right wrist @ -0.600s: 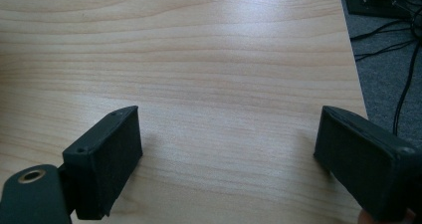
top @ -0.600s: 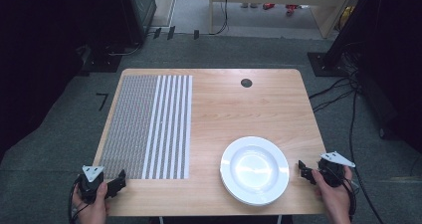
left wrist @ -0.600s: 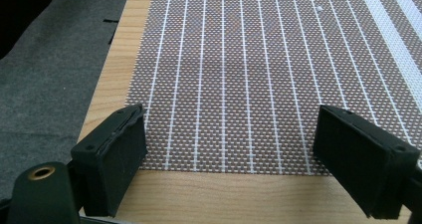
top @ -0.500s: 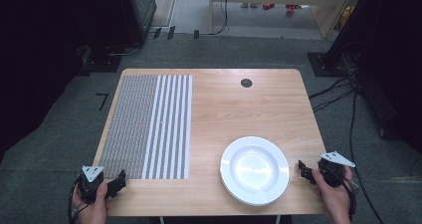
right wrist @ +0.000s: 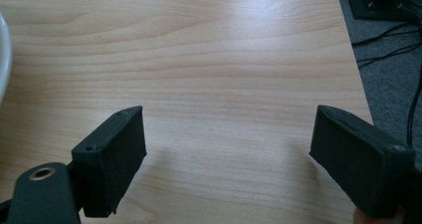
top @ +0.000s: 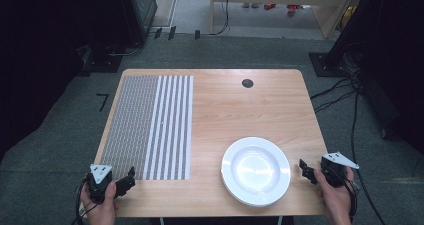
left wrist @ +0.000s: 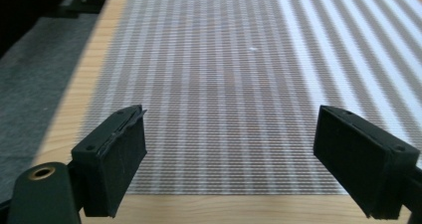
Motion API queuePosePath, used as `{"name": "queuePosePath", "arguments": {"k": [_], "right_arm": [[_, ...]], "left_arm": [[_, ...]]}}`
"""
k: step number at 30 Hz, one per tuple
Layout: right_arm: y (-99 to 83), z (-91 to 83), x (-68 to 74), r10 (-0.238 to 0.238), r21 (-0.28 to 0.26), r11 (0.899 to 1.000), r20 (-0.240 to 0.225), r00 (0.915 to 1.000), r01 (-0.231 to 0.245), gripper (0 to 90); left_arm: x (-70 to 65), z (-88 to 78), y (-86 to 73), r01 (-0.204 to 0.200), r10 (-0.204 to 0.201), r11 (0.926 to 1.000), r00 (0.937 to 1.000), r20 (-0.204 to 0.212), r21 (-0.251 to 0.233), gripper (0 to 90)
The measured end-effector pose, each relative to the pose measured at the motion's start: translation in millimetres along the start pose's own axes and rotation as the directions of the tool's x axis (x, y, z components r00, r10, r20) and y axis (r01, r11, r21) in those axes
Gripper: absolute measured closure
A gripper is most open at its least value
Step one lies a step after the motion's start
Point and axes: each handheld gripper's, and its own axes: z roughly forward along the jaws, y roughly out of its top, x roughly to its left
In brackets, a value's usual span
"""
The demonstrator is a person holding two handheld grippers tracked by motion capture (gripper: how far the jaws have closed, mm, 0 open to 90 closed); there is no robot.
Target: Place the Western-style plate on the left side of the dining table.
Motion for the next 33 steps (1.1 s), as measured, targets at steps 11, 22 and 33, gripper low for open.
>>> {"name": "queuePosePath", "arguments": {"k": [11,22,33], "right_arm": [[2.3,-4.8,-0.6,0.036,-0.035,0.999,-0.009,0.9993,-0.036,14.3],[5.0,-9.6,6.5,0.038,-0.058,0.998,-0.023,0.9990,-0.040,14.3],[7.0,-13.2,11.5,0.045,-0.076,0.996,-0.050,0.9977,-0.049,14.3]], "left_arm": [[-24.7,1.0,12.0,-0.027,0.028,0.9995,0.9953,0.093,-0.014,14.0],[-43.9,5.4,21.3,-0.059,0.059,0.9982,0.9896,0.131,-0.001,13.9],[-77.3,9.9,33.2,-0.094,0.096,0.9954,0.9764,0.193,-0.017,13.3]]}}
